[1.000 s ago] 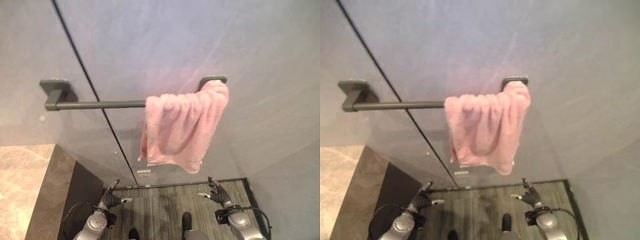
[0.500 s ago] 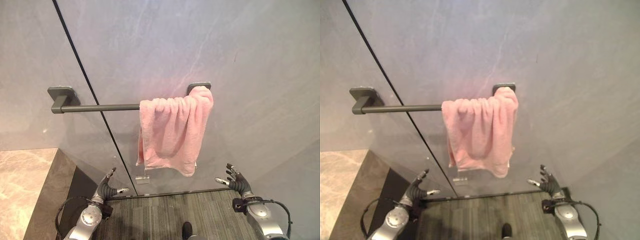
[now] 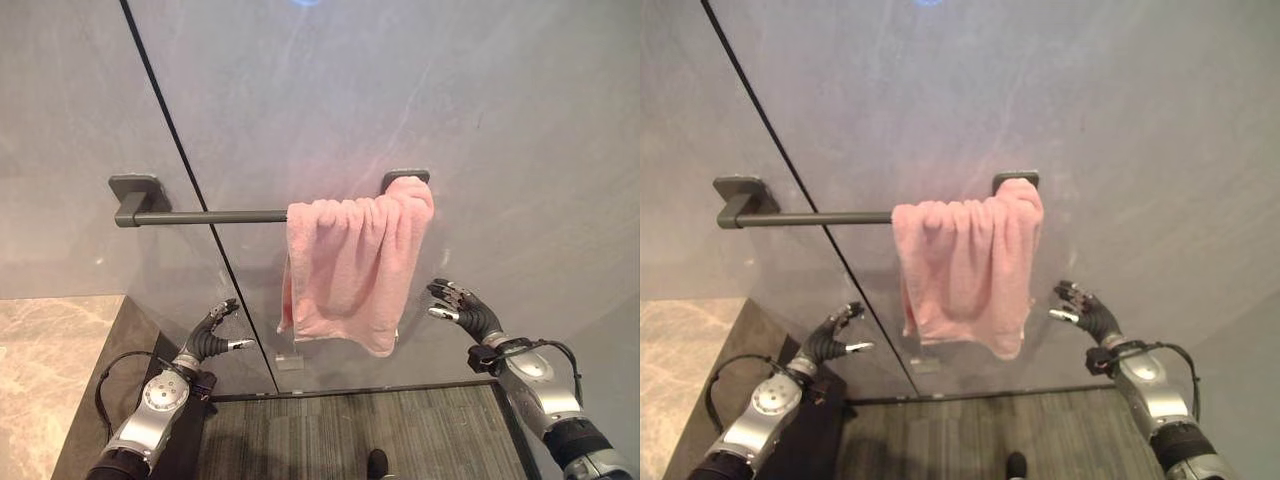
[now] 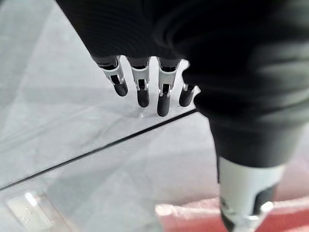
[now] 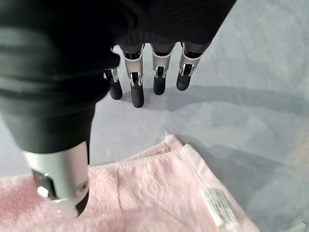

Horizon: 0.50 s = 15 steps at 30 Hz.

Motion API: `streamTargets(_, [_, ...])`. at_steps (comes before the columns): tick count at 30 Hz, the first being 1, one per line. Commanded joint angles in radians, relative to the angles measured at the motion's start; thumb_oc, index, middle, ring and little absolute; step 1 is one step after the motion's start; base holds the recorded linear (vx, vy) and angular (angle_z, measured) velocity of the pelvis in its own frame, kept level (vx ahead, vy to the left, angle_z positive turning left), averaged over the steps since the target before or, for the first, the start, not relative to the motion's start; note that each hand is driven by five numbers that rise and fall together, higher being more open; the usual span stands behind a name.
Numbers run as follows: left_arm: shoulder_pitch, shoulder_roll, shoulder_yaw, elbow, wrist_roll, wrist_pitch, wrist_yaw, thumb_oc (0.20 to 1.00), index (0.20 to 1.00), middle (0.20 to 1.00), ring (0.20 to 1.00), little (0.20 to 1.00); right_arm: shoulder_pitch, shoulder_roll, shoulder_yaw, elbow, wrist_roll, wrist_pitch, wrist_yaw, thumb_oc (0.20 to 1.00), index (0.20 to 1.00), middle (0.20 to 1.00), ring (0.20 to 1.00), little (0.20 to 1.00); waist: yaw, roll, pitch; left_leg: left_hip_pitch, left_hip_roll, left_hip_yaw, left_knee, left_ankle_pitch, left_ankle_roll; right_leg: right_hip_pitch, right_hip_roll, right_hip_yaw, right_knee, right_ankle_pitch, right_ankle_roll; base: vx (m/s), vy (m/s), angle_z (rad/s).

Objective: Put brush and paste in cup on sink, flatten towel.

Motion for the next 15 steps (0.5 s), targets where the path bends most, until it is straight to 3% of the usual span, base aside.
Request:
streamTargets(1, [-0.135,0.017,-0.026,-0.029,-0.099,-0.061,-0.028,1.0,1.0,1.0,1.0,1.0,-0.165,0.038,0.031,-0.016,-0.004,-0.048,0.034,1.0,1.0,1.0,1.0,1.0,0.01,-0.062,0.028,0.026,-0.028,0.008,0.007,-0.009,-0.01,0.065,-0.09,0.0,0.013,-0.007,0.08,0.0,-0.02,0.04])
streamTargets(7, [-0.202,0.003,-0.091,-0.085,-0.161,-0.056,-0.057,1.0,1.0,1.0,1.0,1.0,-0.232,0.056,0.104,-0.058,-0.021,-0.045,0.045,1.0,1.0,1.0,1.0,1.0,0.01,-0.061,0.04,0.016,-0.024,0.006,0.005,-0.002,-0.012,0.059,-0.089,-0.002,0.011,-0.007,0.077,0.0,0.0,0.0])
streamTargets(15, [-0.224,-0.015,-0.126,-0.122,-0.146,-0.049,-0.059,1.0,1.0,1.0,1.0,1.0,-0.271,0.124,0.132,-0.086,-0.117,-0.051,0.0,1.0,1.0,1.0,1.0,1.0,0.009,-0.07,0.049,0.002,-0.017,0.007,0.003,0.002,-0.011,0.043,-0.081,0.002,0.009,-0.006,0.074,0.0,0.0,0.0])
